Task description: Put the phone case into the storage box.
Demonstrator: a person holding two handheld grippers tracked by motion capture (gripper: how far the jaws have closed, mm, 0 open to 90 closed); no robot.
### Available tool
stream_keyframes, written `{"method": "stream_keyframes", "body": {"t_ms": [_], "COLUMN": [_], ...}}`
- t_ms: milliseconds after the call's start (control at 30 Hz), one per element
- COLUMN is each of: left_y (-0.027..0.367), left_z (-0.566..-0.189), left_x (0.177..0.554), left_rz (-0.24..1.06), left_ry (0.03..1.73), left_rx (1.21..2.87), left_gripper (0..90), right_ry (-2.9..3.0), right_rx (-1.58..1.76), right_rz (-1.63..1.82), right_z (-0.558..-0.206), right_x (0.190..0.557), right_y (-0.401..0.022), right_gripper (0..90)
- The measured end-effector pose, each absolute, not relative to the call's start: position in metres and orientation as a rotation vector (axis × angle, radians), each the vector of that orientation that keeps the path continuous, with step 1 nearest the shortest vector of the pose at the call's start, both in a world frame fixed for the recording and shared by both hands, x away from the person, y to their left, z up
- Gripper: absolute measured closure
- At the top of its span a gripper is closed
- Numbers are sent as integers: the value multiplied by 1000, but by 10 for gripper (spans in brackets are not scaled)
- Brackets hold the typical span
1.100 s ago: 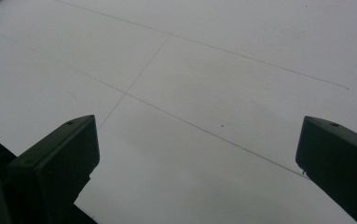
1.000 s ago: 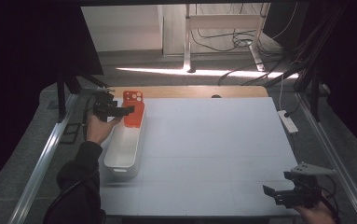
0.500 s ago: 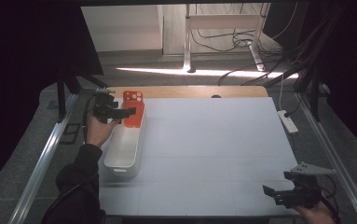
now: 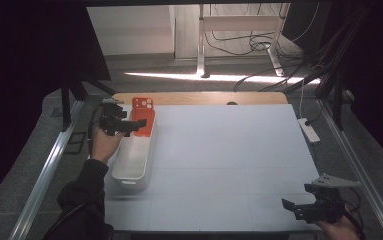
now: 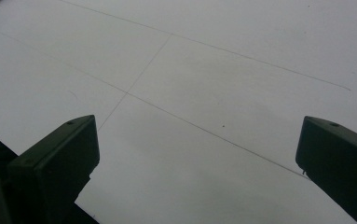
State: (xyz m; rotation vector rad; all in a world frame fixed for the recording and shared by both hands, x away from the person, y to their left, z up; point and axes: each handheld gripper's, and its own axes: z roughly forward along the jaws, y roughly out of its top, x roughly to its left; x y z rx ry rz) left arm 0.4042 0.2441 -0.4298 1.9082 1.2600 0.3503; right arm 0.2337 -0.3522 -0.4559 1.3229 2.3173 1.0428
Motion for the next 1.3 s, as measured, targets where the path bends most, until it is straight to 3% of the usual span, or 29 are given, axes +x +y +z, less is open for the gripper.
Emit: {"method": "stream_keyframes", "body": {"t_ms": [1300], "left_y": [227], "left_z": [-428], "left_x": [344], "left_rz": [414], "left_ry": [1136], "left_rx": [1915], "left_gripper": [13], "right_ry": [2321], "right_rx": [1309], "right_rz": [1041], "right_z": [-455], "right_x": [233], "right_y": [-351], "right_gripper": [0]}}
